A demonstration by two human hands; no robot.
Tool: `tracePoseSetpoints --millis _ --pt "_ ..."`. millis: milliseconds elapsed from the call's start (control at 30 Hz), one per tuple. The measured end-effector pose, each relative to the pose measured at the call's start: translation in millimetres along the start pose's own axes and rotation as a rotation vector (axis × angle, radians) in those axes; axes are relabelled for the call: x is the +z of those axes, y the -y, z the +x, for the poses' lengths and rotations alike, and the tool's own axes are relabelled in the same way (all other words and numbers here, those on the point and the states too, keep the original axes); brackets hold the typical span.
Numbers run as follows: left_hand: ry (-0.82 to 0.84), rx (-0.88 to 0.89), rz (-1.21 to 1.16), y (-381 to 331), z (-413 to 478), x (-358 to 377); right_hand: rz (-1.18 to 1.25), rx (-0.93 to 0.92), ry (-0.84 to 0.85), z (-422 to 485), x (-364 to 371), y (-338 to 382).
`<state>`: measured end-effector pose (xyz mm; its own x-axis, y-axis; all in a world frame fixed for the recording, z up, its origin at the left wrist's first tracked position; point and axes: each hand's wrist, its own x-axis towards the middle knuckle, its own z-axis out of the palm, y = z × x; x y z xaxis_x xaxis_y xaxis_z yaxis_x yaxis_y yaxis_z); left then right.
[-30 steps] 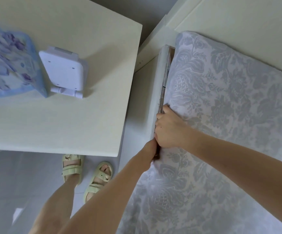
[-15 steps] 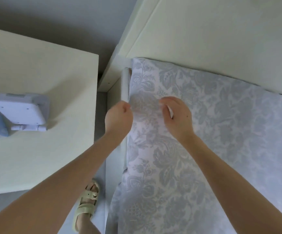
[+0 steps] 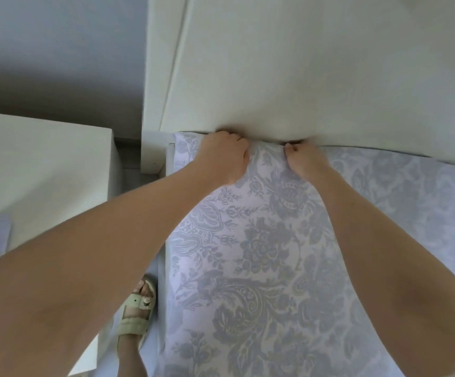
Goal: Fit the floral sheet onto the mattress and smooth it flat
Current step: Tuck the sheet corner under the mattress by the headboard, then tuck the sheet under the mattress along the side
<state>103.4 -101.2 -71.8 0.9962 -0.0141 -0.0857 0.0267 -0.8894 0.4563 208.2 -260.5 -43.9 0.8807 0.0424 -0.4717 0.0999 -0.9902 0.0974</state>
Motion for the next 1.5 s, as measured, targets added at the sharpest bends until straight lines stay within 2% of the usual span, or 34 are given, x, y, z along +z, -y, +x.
tracePoseSetpoints --millis 133,200,300,367,400,433,500,533,567,600,667,733,800,867,967,1067,1133,1200,1300,1367,1500 --pt "0.040 -0.076 0.105 -2.4 4.3 9.3 -0.204 -0.031 0.068 -4.3 1.8 5.1" --pt "0.044 -0.111 0.143 -11.8 5.4 8.5 -0.276 -0.020 0.044 -9.1 3.8 12.6" --pt "0.030 -0.173 0.093 -15.9 1.9 7.3 -0.232 0.038 -0.120 -17.5 8.5 16.7" --pt "0.028 -0.206 0.023 -11.8 0.0 5.0 -0.135 0.032 -0.346 -31.3 21.9 4.5" --pt "0.038 -0.223 -0.058 -10.3 -1.4 1.3 -0.095 -0.013 -0.395 -36.9 31.3 -3.1" --pt "0.036 -0.250 -0.208 -9.5 -2.2 -4.3 -0.051 -0.069 -0.346 -40.8 38.9 -10.2" --pt "0.025 -0.356 -0.612 -7.9 -6.1 -20.9 0.057 -0.128 -0.066 -37.5 38.4 -23.5" --pt "-0.016 -0.420 -0.816 -5.5 -11.0 -30.7 0.115 -0.118 0.026 -33.9 29.1 -26.8" --pt "-0.114 -0.479 -0.938 -2.0 -18.3 -40.1 0.153 -0.105 0.031 -35.1 16.1 -26.3" --pt "-0.199 -0.523 -0.986 0.9 -30.2 -47.8 0.164 -0.097 -0.051 -40.7 4.1 -26.1" --pt "-0.277 -0.582 -0.960 5.1 -67.9 -52.1 0.136 -0.137 -0.371 -74.9 -7.7 -21.7" --pt "-0.295 -0.678 -0.916 7.3 -122.1 -40.2 0.202 -0.332 -0.539 -136.6 6.5 -9.5" --pt "-0.254 -0.770 -0.910 5.9 -182.6 -17.9 0.210 -0.588 -0.495 -208.8 41.4 -0.7" --pt "-0.128 -0.841 -0.945 -3.9 -242.8 10.0 0.145 -0.798 -0.393 -269.2 83.1 -1.4" --pt "0.098 -0.919 -0.933 -27.0 -327.1 62.5 -0.019 -1.011 -0.241 -330.8 133.2 -5.4" --pt "0.285 -1.013 -1.048 -51.8 -388.4 111.1 -0.283 -1.173 -0.143 -359.3 162.9 3.4" --pt "0.369 -1.096 -1.207 -69.7 -414.2 134.7 -0.466 -1.233 -0.091 -365.6 178.7 12.2" --pt "0.363 -1.124 -1.324 -85.0 -429.0 144.5 -0.690 -1.278 0.008 -361.6 189.6 16.9" --pt "0.388 -1.135 -1.330 -91.4 -435.2 153.0 -0.890 -1.348 0.049 -345.5 197.6 15.1" --pt "0.388 -1.134 -1.329 -92.2 -440.5 161.4 -0.960 -1.330 0.078 -343.7 197.3 23.0" --pt "0.341 -1.194 -1.354 -97.3 -447.1 166.3 -1.220 -1.226 0.314 -352.8 212.0 45.5"
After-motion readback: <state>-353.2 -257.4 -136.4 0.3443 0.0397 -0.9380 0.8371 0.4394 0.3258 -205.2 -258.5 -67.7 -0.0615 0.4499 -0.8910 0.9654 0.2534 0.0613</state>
